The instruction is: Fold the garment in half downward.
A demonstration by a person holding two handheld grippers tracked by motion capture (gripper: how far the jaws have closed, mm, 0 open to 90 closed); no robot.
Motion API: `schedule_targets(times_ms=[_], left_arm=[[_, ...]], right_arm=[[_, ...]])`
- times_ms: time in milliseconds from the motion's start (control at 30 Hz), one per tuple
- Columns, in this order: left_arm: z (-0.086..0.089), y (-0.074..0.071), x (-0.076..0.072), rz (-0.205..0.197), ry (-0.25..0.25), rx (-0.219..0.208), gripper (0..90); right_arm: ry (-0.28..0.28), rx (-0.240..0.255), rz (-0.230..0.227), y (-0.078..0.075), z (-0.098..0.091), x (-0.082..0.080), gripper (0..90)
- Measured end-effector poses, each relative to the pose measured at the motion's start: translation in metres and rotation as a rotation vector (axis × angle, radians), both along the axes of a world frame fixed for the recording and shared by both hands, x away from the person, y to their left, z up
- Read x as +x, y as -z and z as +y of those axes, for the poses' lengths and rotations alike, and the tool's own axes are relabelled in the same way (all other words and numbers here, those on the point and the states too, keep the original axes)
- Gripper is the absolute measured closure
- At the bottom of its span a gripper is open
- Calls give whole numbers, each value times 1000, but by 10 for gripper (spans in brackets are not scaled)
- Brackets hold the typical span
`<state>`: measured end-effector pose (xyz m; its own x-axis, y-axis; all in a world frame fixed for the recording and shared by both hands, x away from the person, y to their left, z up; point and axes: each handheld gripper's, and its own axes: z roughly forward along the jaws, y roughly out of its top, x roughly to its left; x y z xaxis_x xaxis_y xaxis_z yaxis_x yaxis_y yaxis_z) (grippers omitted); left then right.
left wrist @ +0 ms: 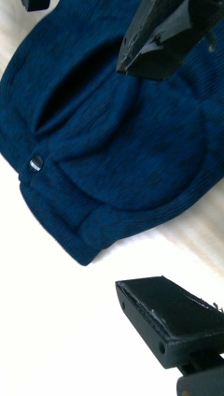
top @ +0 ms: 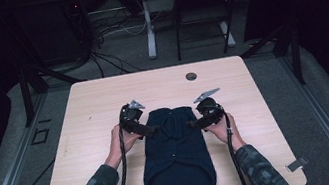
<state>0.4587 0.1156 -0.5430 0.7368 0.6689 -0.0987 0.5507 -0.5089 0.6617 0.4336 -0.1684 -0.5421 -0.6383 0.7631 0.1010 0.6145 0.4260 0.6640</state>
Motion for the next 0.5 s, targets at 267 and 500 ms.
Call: schedule_targets(times_ms=[267, 500], left_arm=[[-8, 3, 16, 29, -18, 17, 0], [-8, 5, 28, 45, -39, 8, 0]], right_arm=[[-10, -31, 34, -3, 11, 19, 117], [10, -37, 83, 5, 13, 39, 0]])
